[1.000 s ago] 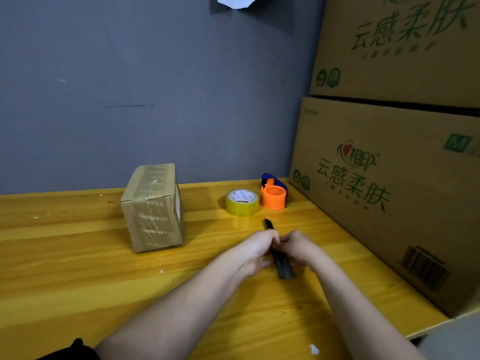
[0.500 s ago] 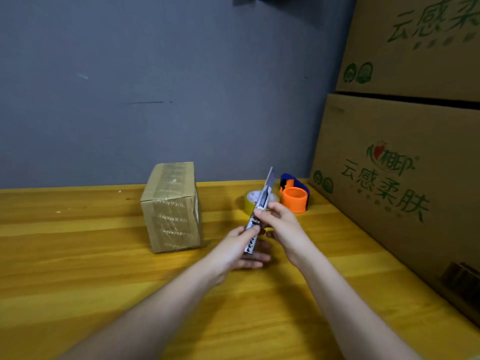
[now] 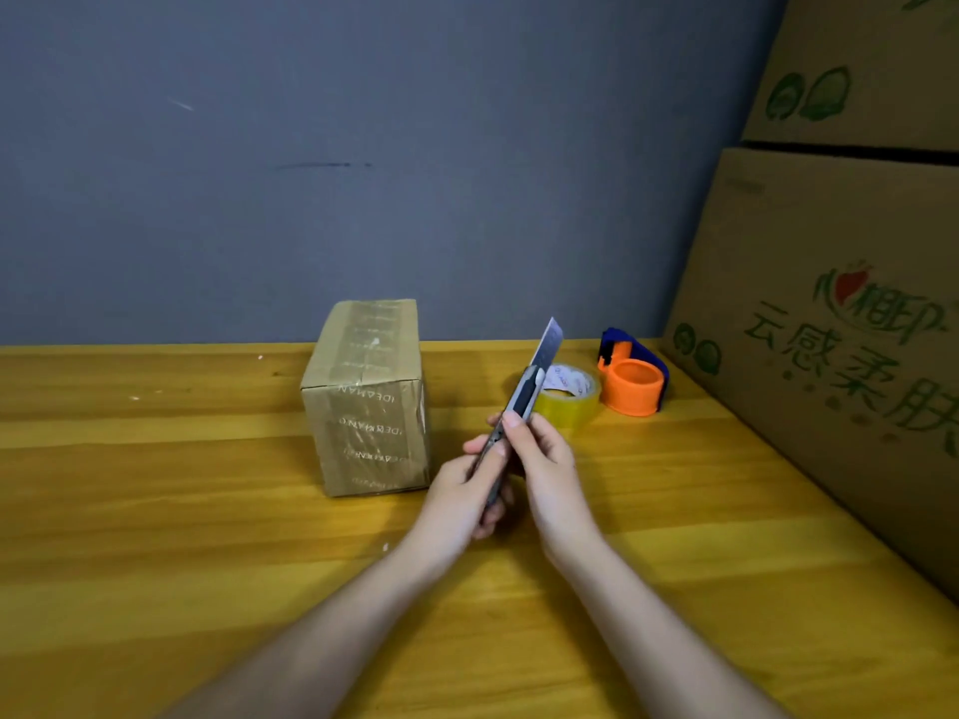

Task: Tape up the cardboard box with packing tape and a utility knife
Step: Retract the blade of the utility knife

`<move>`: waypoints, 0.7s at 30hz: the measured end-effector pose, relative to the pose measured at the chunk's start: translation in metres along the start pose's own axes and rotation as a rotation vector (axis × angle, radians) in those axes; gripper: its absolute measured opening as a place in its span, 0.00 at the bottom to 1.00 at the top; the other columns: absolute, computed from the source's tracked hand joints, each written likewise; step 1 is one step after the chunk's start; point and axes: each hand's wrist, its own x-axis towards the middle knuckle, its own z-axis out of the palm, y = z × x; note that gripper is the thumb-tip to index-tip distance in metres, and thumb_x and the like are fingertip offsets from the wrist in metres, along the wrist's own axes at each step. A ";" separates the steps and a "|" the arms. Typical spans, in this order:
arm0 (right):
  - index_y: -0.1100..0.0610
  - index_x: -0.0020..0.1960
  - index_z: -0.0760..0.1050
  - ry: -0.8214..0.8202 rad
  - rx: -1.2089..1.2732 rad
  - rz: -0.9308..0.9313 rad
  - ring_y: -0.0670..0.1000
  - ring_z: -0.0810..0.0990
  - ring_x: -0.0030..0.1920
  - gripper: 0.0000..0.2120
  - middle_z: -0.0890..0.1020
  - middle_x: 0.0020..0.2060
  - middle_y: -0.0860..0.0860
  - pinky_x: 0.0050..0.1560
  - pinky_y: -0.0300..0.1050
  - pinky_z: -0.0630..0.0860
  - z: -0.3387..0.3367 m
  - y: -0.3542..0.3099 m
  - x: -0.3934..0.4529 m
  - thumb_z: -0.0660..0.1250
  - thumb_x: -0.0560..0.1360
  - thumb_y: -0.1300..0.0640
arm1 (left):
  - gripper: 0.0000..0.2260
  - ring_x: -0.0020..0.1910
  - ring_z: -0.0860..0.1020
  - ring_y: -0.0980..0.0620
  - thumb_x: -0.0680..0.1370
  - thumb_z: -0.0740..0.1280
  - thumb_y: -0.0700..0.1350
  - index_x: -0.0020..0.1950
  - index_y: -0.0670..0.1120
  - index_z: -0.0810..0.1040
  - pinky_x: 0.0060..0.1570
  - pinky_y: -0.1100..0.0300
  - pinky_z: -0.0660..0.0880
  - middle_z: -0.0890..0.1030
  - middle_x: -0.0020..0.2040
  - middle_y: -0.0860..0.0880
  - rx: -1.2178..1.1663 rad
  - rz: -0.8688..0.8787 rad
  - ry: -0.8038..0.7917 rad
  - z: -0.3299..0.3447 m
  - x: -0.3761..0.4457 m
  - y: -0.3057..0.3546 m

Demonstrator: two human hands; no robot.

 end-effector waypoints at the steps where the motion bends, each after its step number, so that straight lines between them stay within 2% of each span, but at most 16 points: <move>1: 0.61 0.48 0.72 -0.002 0.027 0.008 0.49 0.81 0.29 0.08 0.85 0.33 0.52 0.21 0.39 0.73 0.000 -0.003 -0.002 0.59 0.79 0.56 | 0.18 0.17 0.63 0.56 0.81 0.57 0.48 0.34 0.41 0.70 0.18 0.69 0.57 0.68 0.21 0.50 -0.004 0.002 0.002 0.000 0.001 -0.002; 6: 0.63 0.49 0.71 -0.013 0.057 0.015 0.49 0.79 0.25 0.09 0.83 0.31 0.52 0.18 0.37 0.71 -0.002 -0.003 -0.003 0.59 0.80 0.56 | 0.16 0.17 0.64 0.58 0.81 0.58 0.47 0.34 0.43 0.69 0.17 0.70 0.57 0.69 0.21 0.53 -0.049 0.006 -0.011 0.003 0.001 -0.006; 10: 0.61 0.48 0.71 0.004 0.047 0.018 0.49 0.77 0.23 0.09 0.82 0.33 0.53 0.18 0.37 0.70 -0.002 0.003 0.000 0.59 0.80 0.55 | 0.16 0.18 0.64 0.56 0.81 0.57 0.47 0.35 0.42 0.69 0.18 0.69 0.57 0.69 0.22 0.51 -0.029 0.001 -0.037 0.002 0.001 -0.008; 12: 0.59 0.49 0.71 -0.027 0.054 0.057 0.49 0.74 0.20 0.08 0.82 0.36 0.52 0.16 0.37 0.69 -0.003 0.006 0.001 0.59 0.80 0.55 | 0.15 0.20 0.65 0.55 0.81 0.56 0.46 0.37 0.42 0.70 0.18 0.68 0.59 0.69 0.25 0.48 -0.029 -0.007 -0.073 0.000 0.001 -0.007; 15: 0.56 0.55 0.72 -0.074 0.063 0.091 0.47 0.73 0.20 0.06 0.81 0.39 0.51 0.16 0.36 0.69 -0.006 0.011 0.004 0.59 0.80 0.56 | 0.11 0.19 0.66 0.57 0.82 0.54 0.45 0.42 0.43 0.70 0.18 0.68 0.58 0.69 0.25 0.50 0.006 -0.063 -0.169 -0.005 0.003 -0.004; 18: 0.52 0.63 0.70 -0.142 0.061 0.077 0.49 0.74 0.26 0.13 0.83 0.40 0.48 0.18 0.36 0.70 -0.010 0.014 0.010 0.60 0.79 0.59 | 0.08 0.23 0.70 0.56 0.82 0.53 0.44 0.52 0.46 0.70 0.20 0.67 0.59 0.70 0.30 0.50 0.043 -0.089 -0.274 -0.012 0.004 -0.002; 21: 0.49 0.66 0.68 -0.181 0.045 0.074 0.47 0.72 0.26 0.18 0.84 0.41 0.47 0.19 0.35 0.69 -0.014 0.016 0.013 0.61 0.78 0.62 | 0.09 0.26 0.72 0.55 0.82 0.53 0.41 0.54 0.48 0.71 0.21 0.67 0.62 0.72 0.33 0.48 -0.031 -0.108 -0.302 -0.016 0.003 -0.001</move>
